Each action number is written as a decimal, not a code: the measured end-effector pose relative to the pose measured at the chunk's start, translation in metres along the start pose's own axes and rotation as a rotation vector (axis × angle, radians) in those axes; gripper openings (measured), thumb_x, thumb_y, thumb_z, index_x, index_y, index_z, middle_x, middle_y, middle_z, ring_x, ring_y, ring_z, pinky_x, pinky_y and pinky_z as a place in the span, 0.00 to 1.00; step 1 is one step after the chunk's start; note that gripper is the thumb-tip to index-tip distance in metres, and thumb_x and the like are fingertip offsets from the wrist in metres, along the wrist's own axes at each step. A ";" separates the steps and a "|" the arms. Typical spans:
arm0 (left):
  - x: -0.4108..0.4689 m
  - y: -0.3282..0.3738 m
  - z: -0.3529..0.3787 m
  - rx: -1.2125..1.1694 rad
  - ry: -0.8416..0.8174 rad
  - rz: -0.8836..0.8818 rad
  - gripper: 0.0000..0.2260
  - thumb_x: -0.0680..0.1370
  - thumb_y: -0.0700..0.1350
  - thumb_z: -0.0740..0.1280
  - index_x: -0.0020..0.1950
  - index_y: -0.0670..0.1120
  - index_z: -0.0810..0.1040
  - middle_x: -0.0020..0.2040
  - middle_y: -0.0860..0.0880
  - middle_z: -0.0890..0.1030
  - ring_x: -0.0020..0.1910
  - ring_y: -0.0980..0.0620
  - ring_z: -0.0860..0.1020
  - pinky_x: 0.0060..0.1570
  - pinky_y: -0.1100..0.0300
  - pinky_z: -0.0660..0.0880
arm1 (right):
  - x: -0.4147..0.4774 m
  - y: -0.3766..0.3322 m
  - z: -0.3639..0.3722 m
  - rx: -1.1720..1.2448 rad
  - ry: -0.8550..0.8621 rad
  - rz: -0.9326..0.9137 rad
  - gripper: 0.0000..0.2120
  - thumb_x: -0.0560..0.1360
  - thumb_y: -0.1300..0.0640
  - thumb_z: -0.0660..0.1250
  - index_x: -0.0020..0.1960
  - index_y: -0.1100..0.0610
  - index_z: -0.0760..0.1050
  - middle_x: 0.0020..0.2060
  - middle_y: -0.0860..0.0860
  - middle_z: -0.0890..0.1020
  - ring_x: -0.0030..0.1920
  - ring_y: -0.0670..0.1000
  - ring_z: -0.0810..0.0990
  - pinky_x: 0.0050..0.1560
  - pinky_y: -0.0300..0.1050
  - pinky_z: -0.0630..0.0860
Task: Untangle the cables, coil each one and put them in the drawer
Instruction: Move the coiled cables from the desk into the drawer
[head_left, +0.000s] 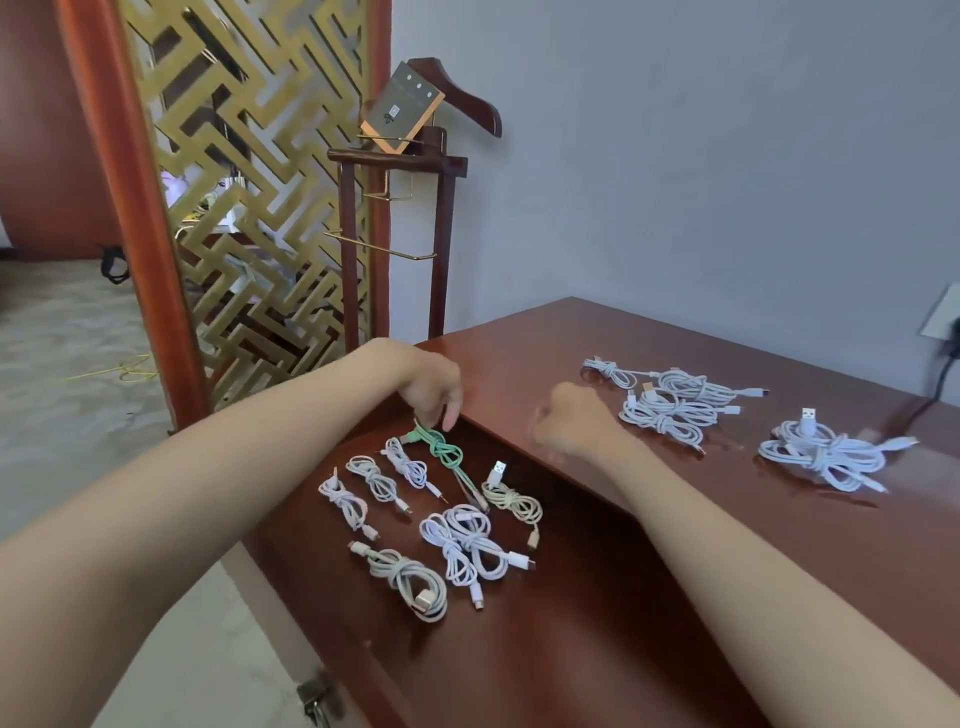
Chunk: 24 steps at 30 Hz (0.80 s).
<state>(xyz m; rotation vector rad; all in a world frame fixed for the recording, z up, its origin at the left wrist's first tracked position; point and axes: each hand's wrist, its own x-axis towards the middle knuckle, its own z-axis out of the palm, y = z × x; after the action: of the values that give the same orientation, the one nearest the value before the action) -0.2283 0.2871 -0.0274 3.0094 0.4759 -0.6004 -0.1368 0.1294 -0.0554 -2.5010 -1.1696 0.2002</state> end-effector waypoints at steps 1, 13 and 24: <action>0.005 0.008 -0.008 -0.006 0.050 0.024 0.12 0.76 0.33 0.64 0.56 0.45 0.79 0.51 0.45 0.80 0.54 0.47 0.78 0.51 0.59 0.73 | 0.002 0.010 -0.007 -0.026 0.062 0.013 0.07 0.71 0.63 0.62 0.42 0.66 0.77 0.40 0.60 0.80 0.44 0.59 0.80 0.47 0.44 0.77; 0.079 0.117 -0.045 0.034 0.333 0.221 0.18 0.79 0.37 0.57 0.66 0.49 0.72 0.64 0.47 0.74 0.62 0.46 0.72 0.54 0.59 0.68 | 0.005 0.116 -0.049 -0.141 0.321 0.184 0.12 0.71 0.67 0.60 0.52 0.64 0.78 0.52 0.61 0.80 0.55 0.61 0.76 0.50 0.46 0.73; 0.156 0.126 -0.033 0.200 0.416 0.002 0.30 0.78 0.42 0.60 0.76 0.42 0.50 0.76 0.43 0.55 0.74 0.43 0.57 0.71 0.47 0.52 | 0.011 0.135 -0.030 -0.136 0.217 0.066 0.15 0.75 0.61 0.59 0.59 0.63 0.74 0.57 0.61 0.76 0.59 0.62 0.73 0.57 0.51 0.71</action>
<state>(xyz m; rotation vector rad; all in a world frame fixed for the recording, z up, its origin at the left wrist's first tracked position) -0.0407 0.2151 -0.0597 3.3314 0.4489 -0.0113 -0.0255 0.0504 -0.0804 -2.6023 -1.0447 -0.1357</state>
